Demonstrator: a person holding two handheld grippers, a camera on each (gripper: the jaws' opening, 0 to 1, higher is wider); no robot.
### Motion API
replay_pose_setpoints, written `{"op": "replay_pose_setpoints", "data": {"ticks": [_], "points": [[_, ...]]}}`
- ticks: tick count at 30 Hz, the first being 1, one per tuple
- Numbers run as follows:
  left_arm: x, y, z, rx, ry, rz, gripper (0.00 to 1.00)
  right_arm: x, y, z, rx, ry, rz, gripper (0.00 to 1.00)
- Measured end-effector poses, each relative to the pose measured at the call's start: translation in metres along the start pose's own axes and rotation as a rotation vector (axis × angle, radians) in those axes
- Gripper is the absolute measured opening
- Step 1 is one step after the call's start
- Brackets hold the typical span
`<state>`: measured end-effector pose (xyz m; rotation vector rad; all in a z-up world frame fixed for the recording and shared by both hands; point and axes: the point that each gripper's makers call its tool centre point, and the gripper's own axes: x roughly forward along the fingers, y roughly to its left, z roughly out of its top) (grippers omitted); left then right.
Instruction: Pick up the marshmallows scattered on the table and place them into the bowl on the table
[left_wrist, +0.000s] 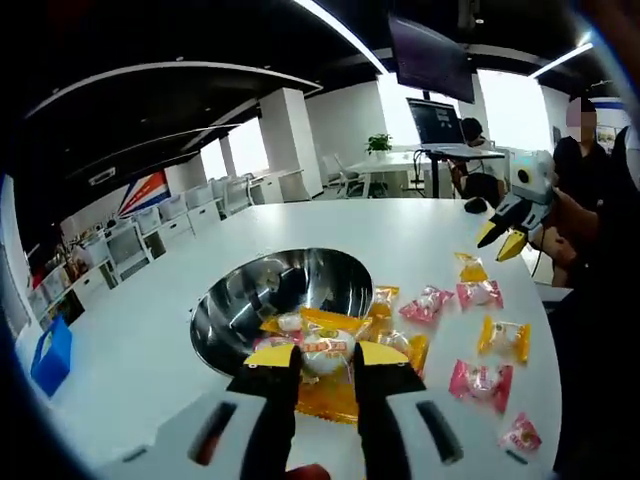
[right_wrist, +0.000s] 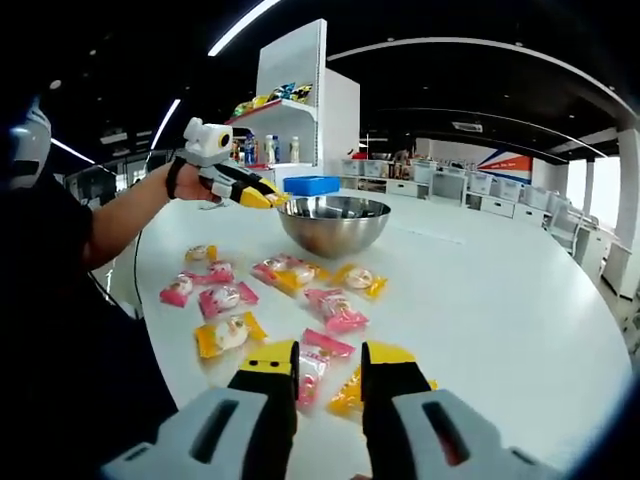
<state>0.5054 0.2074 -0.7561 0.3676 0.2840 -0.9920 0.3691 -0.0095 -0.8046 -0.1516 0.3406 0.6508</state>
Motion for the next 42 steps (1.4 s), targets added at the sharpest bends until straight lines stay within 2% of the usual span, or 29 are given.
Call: {"op": "replay_pose_setpoints", "data": {"ticks": [6, 14, 23, 28, 30, 42], "points": [[0.010, 0.005, 0.008, -0.002, -0.007, 0.002, 0.23, -0.001, -0.004, -0.001, 0.010, -0.002, -0.012, 0.25], [0.022, 0.010, 0.023, -0.016, -0.035, 0.012, 0.23, 0.002, 0.001, -0.005, 0.012, 0.005, 0.004, 0.25], [0.043, 0.017, 0.035, -0.022, -0.036, 0.029, 0.23, 0.002, 0.001, -0.007, 0.017, 0.006, 0.000, 0.25], [0.046, 0.018, 0.035, -0.027, -0.035, 0.029, 0.23, 0.002, 0.001, -0.007, 0.019, 0.007, 0.001, 0.25], [0.057, 0.027, 0.033, -0.036, -0.001, 0.073, 0.23, 0.002, 0.002, -0.008, 0.019, 0.010, 0.003, 0.25], [0.068, 0.046, 0.025, -0.118, 0.004, 0.158, 0.23, -0.002, -0.002, -0.010, 0.020, 0.009, 0.000, 0.24]]}}
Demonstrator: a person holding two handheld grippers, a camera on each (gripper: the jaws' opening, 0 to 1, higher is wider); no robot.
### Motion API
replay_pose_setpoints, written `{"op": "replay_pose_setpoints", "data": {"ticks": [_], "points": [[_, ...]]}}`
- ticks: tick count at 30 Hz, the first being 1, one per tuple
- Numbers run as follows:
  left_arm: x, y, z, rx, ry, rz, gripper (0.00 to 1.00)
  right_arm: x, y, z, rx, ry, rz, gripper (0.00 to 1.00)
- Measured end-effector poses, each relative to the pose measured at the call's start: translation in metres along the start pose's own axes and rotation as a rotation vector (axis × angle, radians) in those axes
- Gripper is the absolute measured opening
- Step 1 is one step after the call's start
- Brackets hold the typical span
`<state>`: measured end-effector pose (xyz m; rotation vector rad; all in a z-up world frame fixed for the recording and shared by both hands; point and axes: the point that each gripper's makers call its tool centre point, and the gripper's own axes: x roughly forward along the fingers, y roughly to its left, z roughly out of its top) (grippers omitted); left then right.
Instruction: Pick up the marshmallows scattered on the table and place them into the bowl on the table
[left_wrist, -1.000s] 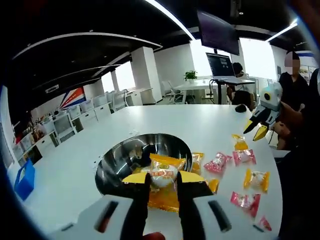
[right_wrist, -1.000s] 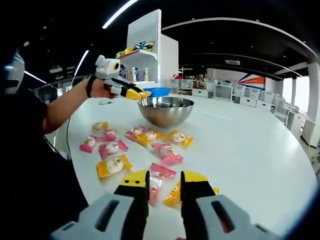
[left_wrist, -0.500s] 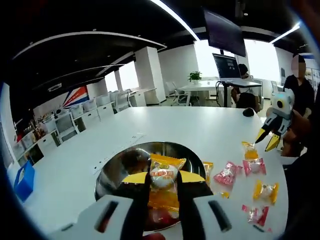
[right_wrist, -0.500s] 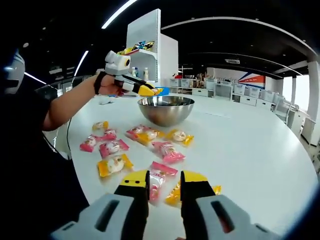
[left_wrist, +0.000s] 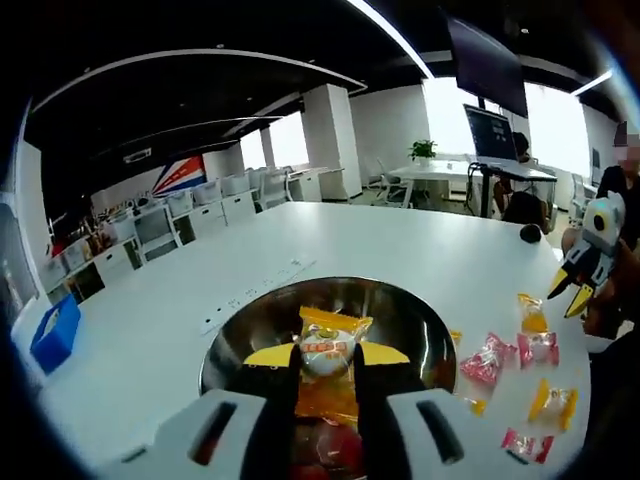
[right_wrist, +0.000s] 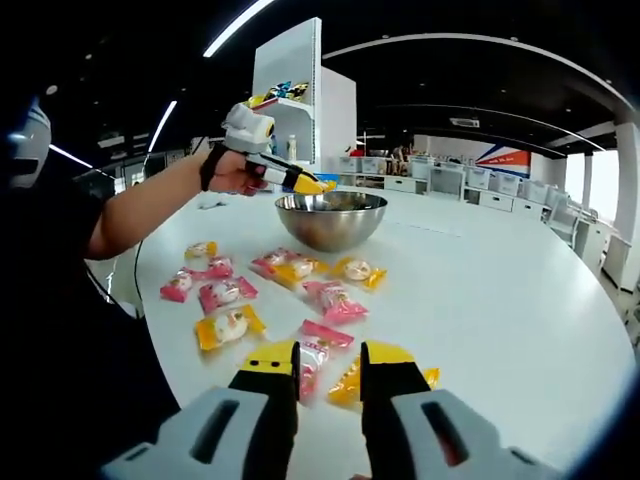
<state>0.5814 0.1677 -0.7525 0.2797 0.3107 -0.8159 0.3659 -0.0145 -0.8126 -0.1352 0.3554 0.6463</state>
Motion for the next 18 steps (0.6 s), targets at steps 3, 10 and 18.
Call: {"op": "replay_pose_setpoints", "data": {"ticks": [3, 10, 18], "points": [[0.0005, 0.0027, 0.0005, -0.031, -0.010, 0.007, 0.23, -0.0009, -0.0012, -0.0005, 0.000, 0.000, -0.003, 0.24], [0.0016, 0.0053, 0.0021, -0.041, -0.016, 0.010, 0.23, -0.0008, -0.0003, -0.0009, 0.000, 0.002, 0.000, 0.24], [0.0015, 0.0050, 0.0039, -0.030, -0.033, 0.016, 0.50, -0.0002, 0.0019, -0.0012, -0.001, 0.002, 0.005, 0.24]]}}
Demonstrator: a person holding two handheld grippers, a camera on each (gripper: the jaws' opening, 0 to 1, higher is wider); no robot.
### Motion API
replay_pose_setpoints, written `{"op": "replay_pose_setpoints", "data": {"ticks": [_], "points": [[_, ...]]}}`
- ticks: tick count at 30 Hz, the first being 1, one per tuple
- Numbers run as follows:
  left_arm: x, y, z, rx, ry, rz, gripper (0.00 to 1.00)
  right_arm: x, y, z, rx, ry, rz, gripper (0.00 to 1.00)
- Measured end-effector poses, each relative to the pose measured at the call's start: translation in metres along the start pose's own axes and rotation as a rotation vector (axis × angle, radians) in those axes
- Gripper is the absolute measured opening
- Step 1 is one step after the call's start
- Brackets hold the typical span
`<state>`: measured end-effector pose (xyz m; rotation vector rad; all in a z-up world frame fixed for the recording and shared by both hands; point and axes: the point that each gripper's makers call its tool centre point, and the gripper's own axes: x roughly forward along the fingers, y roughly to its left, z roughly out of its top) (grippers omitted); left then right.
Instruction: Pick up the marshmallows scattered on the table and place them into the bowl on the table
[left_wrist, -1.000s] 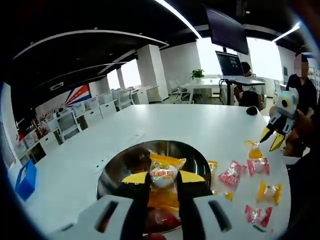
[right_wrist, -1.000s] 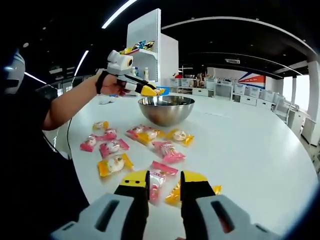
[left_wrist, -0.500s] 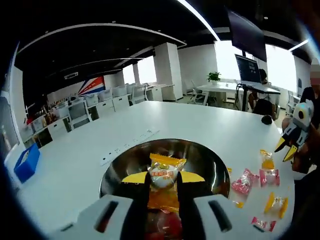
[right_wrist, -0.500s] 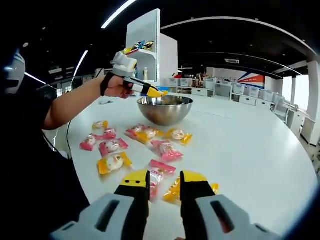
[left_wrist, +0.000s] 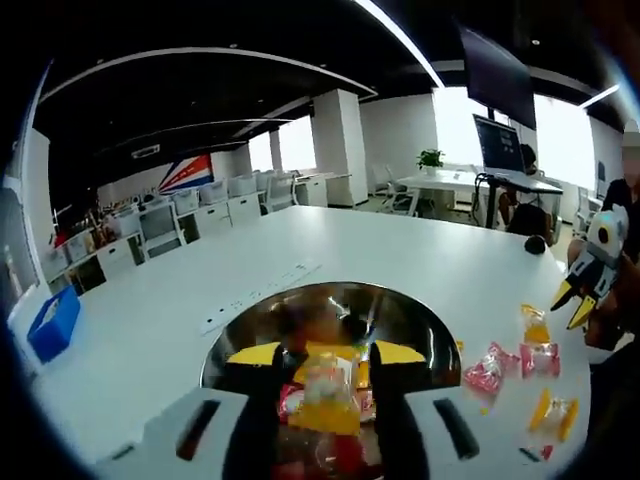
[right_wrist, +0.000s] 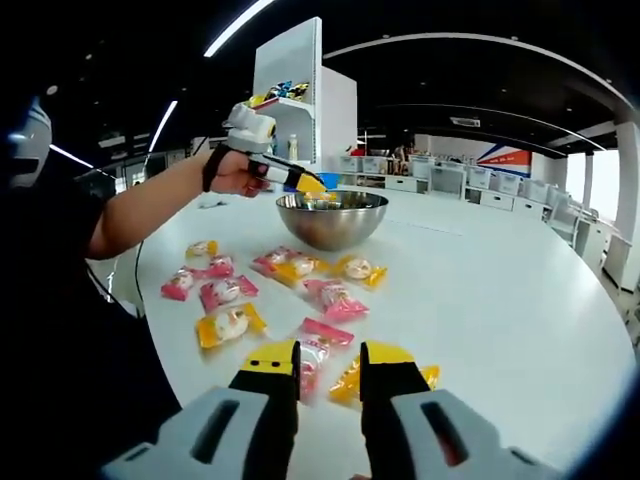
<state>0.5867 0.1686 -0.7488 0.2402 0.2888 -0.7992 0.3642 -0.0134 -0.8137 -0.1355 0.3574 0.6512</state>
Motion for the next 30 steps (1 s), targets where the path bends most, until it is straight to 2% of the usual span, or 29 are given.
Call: {"op": "replay_pose_setpoints", "data": {"ticks": [1, 2, 10, 20, 30], "points": [[0.000, 0.000, 0.001, 0.000, -0.009, 0.009, 0.57, 0.000, -0.001, -0.001, 0.001, 0.002, -0.002, 0.24], [-0.001, 0.000, 0.001, -0.006, -0.012, 0.012, 0.59, 0.000, -0.001, -0.001, 0.001, 0.001, -0.003, 0.24], [-0.004, 0.004, 0.000, -0.036, -0.014, 0.013, 0.53, 0.000, 0.000, 0.002, -0.007, 0.001, 0.000, 0.24], [-0.011, 0.004, -0.005, -0.056, -0.015, 0.001, 0.51, -0.006, -0.005, 0.009, -0.025, 0.004, -0.020, 0.24], [-0.037, -0.002, -0.005, -0.056, -0.040, -0.024, 0.51, -0.004, -0.003, 0.009, -0.028, 0.003, -0.016, 0.24]]}}
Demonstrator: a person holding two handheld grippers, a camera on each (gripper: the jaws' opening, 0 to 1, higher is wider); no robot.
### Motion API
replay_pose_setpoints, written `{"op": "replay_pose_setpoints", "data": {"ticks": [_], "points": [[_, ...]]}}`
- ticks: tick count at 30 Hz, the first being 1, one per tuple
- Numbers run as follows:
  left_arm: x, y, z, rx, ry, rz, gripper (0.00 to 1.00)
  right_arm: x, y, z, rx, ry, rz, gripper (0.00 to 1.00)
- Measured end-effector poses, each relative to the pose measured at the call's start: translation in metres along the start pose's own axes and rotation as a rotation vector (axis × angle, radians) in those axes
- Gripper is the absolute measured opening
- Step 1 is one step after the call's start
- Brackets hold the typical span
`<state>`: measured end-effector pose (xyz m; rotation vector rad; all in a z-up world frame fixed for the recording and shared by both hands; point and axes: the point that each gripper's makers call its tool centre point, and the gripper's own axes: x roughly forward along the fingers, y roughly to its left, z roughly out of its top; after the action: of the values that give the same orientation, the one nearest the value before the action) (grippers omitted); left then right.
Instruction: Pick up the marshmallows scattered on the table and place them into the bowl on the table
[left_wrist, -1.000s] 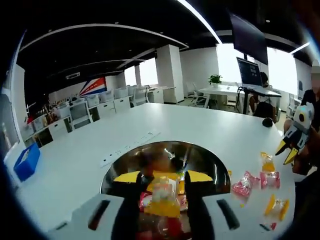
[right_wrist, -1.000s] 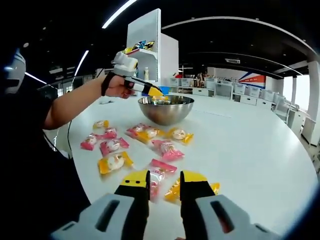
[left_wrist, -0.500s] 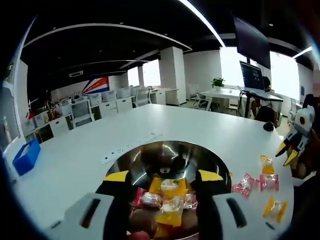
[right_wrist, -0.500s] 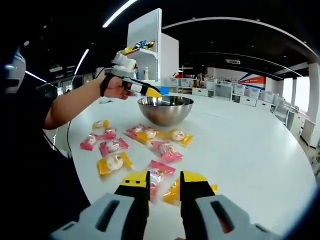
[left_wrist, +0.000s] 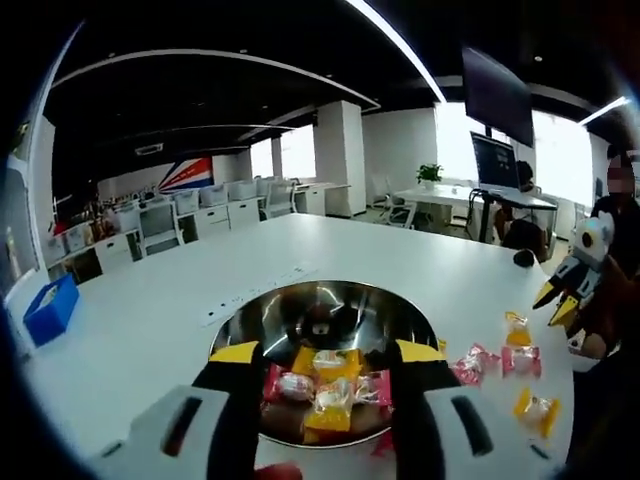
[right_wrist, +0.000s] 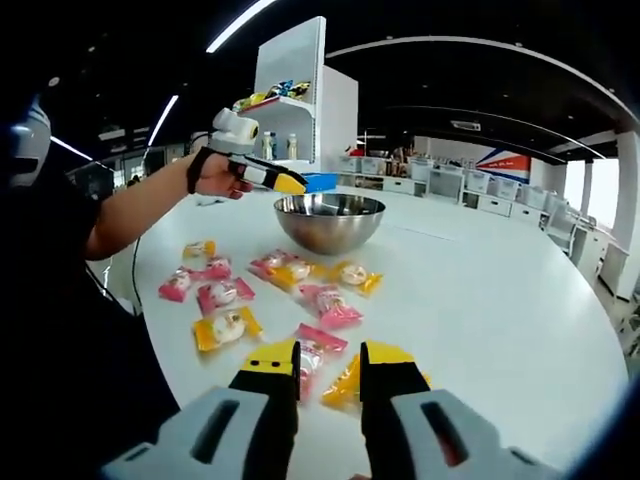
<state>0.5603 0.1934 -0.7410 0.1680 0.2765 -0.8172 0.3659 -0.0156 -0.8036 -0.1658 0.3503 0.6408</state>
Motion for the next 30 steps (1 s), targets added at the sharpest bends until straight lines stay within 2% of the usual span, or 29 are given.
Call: {"op": "replay_pose_setpoints", "data": {"ticks": [8, 18, 25, 30], "points": [[-0.021, 0.011, -0.001, -0.023, -0.025, 0.032, 0.51, 0.003, 0.006, 0.000, -0.004, 0.005, 0.017, 0.25], [-0.045, 0.008, 0.001, -0.020, -0.049, 0.027, 0.55, 0.006, 0.011, -0.002, 0.002, 0.005, 0.027, 0.26], [-0.065, 0.013, -0.010, -0.032, -0.054, 0.040, 0.57, 0.008, 0.013, -0.002, 0.002, 0.005, 0.034, 0.27], [-0.078, 0.016, -0.022, -0.030, -0.036, 0.047, 0.59, 0.009, 0.014, -0.003, 0.004, 0.006, 0.035, 0.27]]}}
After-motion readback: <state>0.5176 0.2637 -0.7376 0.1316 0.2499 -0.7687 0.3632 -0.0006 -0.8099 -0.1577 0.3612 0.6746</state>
